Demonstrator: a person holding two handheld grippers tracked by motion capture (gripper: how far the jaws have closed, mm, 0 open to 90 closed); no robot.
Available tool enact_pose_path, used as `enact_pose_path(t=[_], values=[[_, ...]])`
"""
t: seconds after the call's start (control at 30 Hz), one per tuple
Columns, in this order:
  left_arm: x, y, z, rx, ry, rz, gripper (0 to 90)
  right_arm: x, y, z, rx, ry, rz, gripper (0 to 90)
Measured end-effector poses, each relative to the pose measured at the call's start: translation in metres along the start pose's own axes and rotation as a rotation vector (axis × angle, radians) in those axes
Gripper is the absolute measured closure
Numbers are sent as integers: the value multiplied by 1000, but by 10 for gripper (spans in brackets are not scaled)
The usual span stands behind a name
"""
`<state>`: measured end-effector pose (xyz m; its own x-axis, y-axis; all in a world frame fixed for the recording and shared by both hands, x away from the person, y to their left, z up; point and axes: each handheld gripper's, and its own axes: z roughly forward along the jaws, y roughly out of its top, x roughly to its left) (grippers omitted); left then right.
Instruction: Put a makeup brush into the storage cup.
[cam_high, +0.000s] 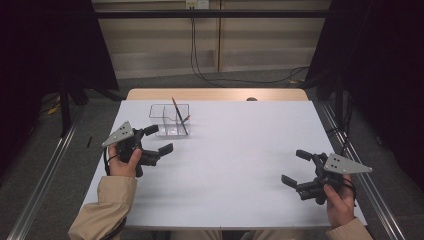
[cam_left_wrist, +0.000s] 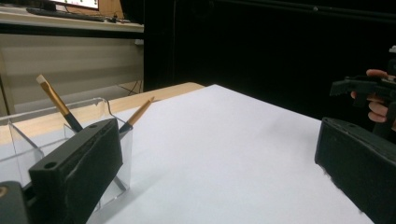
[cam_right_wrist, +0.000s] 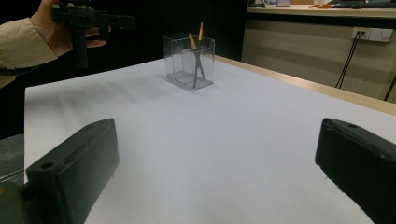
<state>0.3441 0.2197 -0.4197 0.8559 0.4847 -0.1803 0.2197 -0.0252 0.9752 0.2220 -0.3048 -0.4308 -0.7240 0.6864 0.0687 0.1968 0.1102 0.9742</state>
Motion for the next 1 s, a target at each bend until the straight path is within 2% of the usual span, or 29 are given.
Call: enact_pose_path(t=[0.13, 0.47, 1.0], values=[[-2, -3, -5, -4, -4, 2, 7, 0, 0, 0, 2, 0, 2, 0], [-14, -5, -18, -4, -31, 52, 7, 0, 0, 0, 4, -4, 1, 0], [-24, -11, -32, -11, -44, 63, 1, -1, -1, 0, 9, -8, 2, 0]])
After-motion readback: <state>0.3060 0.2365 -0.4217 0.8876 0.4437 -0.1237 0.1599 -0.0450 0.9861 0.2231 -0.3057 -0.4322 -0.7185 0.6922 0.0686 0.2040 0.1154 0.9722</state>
